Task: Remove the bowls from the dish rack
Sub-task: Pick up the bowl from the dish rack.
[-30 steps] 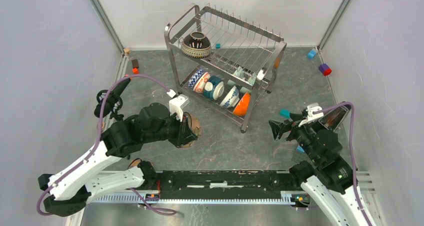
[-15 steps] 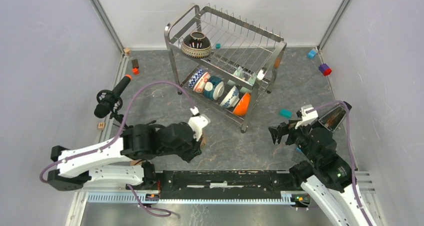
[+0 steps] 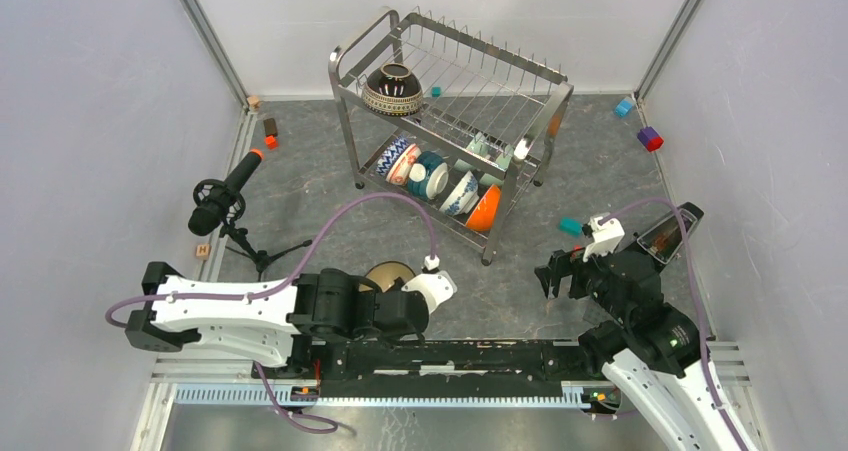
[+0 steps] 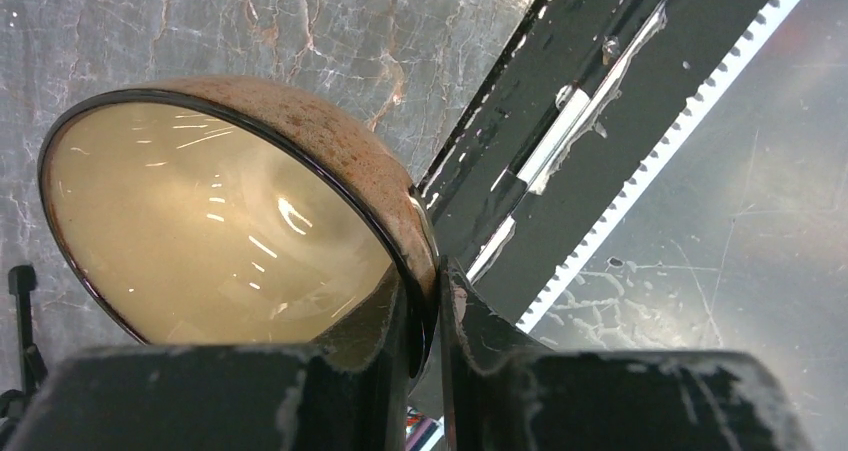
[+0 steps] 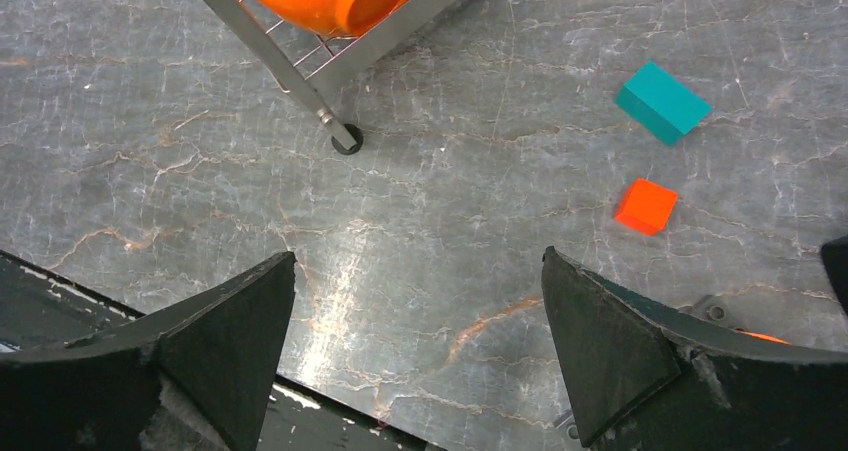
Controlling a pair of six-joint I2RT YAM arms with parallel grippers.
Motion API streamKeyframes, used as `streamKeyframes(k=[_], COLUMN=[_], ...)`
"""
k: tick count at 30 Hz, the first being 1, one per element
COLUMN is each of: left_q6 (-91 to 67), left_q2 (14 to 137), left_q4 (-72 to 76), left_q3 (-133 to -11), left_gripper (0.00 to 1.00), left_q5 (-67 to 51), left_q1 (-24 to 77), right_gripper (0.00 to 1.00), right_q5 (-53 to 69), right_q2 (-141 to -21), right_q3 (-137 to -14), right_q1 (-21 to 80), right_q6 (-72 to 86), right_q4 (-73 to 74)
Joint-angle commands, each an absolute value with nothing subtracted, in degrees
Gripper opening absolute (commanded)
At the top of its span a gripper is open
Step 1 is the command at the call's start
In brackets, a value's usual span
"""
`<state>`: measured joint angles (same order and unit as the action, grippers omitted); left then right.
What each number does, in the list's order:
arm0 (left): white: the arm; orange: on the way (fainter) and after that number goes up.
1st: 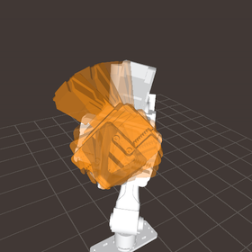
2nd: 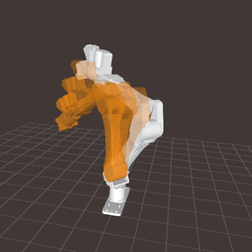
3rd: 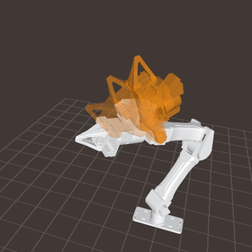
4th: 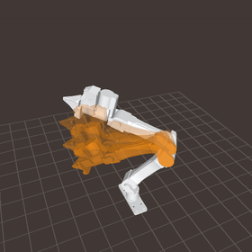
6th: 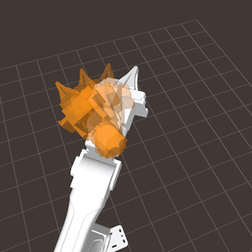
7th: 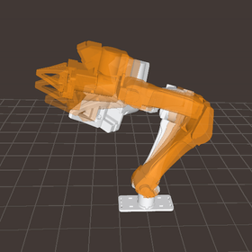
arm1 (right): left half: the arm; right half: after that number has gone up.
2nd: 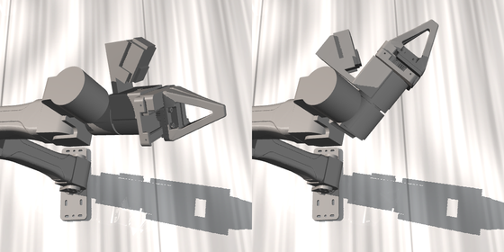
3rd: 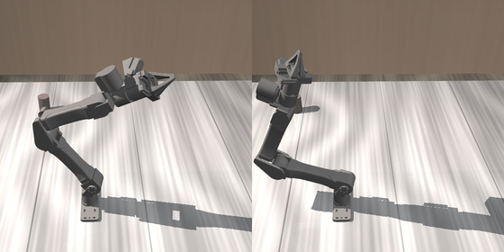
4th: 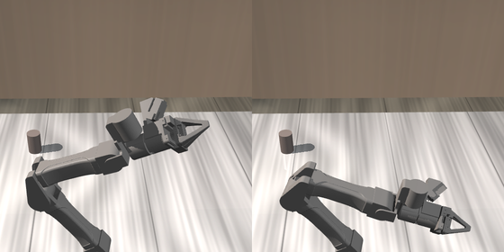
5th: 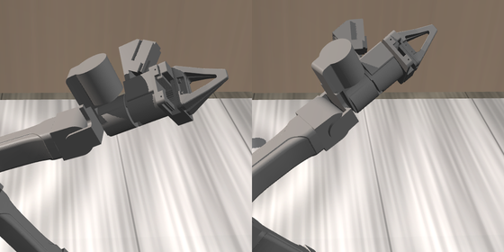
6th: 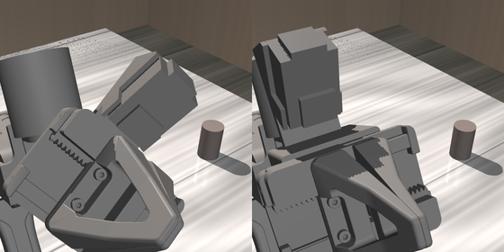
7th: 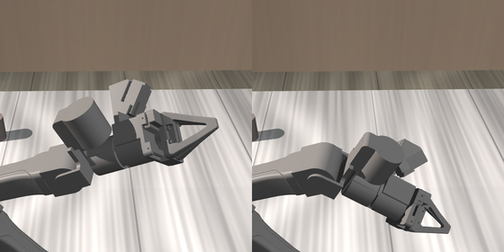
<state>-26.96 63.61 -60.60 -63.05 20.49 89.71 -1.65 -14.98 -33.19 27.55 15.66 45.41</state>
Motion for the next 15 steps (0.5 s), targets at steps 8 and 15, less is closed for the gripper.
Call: streamKeyframes(k=[8,15], left_q6=[-19.13,-16.68], left_q2=[62.87,65.25], left_q4=[-57.22,-54.63], left_q3=[-60.51,-59.34], left_gripper=[0.02,0.02], left_q5=[22.25,21.00], left_q1=[94.09,95.32], right_gripper=[0.98,0.98], right_q5=[4.41,8.03], right_q2=[-16.25,-16.41], right_q3=[-33.24,-31.71], right_q1=[27.86,27.84], right_q6=[17.61,19.35], right_q4=[44.29,42.67])
